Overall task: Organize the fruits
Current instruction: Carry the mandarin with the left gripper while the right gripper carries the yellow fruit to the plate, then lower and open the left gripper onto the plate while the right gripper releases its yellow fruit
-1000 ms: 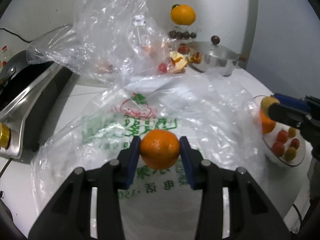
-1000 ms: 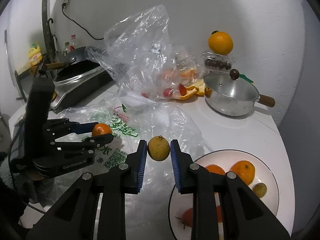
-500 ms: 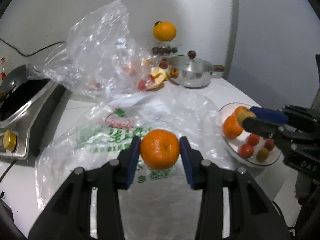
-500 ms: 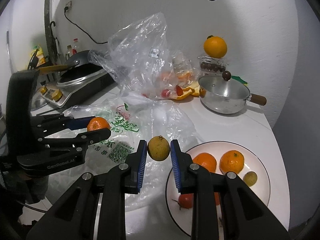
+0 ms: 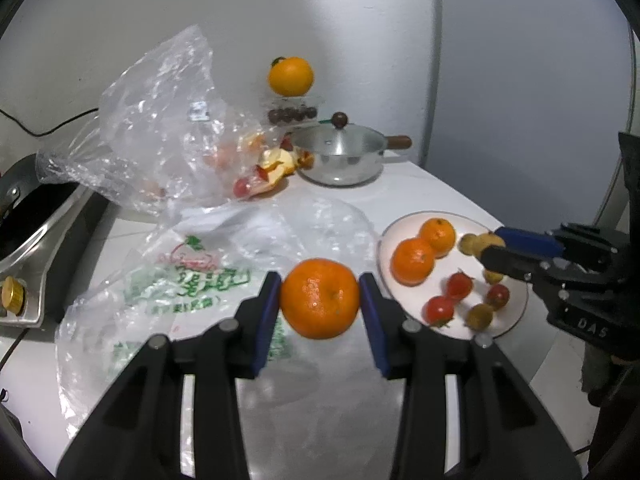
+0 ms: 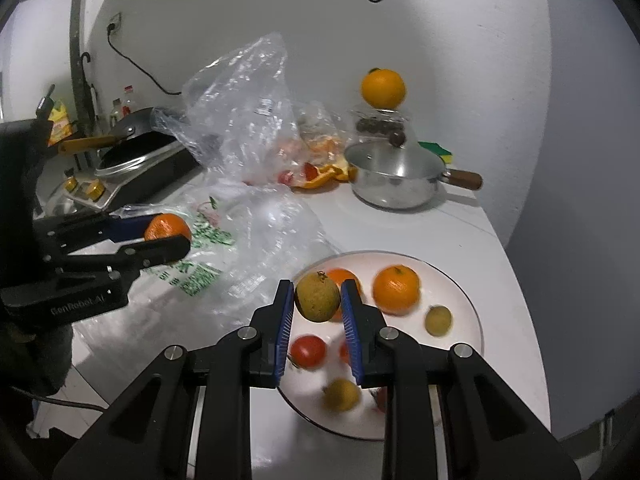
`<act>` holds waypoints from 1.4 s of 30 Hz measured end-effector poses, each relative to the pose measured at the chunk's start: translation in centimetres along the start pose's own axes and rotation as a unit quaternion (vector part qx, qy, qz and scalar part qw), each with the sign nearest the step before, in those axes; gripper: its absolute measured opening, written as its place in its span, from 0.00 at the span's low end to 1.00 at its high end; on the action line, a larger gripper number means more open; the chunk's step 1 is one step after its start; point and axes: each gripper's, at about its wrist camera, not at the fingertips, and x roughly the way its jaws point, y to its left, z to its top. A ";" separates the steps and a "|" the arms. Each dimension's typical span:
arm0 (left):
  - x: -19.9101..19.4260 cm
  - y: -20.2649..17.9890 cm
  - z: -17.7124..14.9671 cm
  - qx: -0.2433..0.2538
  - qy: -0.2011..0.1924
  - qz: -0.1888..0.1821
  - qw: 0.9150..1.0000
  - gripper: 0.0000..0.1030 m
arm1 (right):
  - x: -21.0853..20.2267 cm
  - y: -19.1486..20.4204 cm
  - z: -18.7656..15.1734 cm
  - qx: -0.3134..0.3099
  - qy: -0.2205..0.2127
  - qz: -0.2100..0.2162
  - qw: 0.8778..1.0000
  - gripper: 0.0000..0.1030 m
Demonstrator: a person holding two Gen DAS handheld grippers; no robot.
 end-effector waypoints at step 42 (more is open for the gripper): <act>6.4 -13.1 2.4 0.067 0.035 -0.065 0.995 0.40 | -1.2 -10.6 -4.3 0.059 -0.005 0.000 0.998 0.25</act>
